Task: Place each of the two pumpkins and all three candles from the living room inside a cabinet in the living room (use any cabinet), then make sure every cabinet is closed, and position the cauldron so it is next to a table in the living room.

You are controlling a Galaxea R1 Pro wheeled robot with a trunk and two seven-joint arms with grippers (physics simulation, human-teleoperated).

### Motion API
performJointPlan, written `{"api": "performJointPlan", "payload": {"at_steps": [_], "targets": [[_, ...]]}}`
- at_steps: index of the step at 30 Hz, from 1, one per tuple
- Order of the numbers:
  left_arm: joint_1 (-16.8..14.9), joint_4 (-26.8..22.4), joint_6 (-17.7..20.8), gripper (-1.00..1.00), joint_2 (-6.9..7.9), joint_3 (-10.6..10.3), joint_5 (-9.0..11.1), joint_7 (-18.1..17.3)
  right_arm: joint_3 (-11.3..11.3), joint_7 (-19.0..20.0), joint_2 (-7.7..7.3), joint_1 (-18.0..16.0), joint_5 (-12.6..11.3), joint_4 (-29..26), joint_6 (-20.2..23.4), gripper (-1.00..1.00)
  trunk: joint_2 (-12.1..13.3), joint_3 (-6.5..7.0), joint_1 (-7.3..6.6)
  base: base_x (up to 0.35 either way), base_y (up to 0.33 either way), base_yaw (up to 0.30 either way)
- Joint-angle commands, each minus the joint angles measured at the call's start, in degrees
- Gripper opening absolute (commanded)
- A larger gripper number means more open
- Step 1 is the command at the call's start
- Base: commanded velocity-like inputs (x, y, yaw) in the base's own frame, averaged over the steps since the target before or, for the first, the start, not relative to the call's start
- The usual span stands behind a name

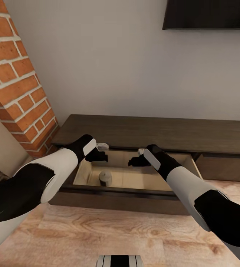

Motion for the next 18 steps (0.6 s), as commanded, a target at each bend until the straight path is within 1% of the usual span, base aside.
{"api": "performJointPlan", "payload": {"at_steps": [1, 18], "targets": [[0.0, -0.1, 0.2, 1.00, 0.00, -0.3, 0.6, 0.4, 0.3, -0.5, -0.04, 0.0, -0.6, -0.1, 0.1, 1.00, 0.0, 0.18, -0.03, 0.000, 0.000, 0.000], [0.0, 0.0, 0.3, 1.00, 0.00, -0.3, 0.6, 0.3, 0.3, -0.5, -0.04, -0.1, -0.6, -0.1, 0.1, 1.00, 0.2, 3.95, -0.47, 0.000, 0.000, 0.000]]}}
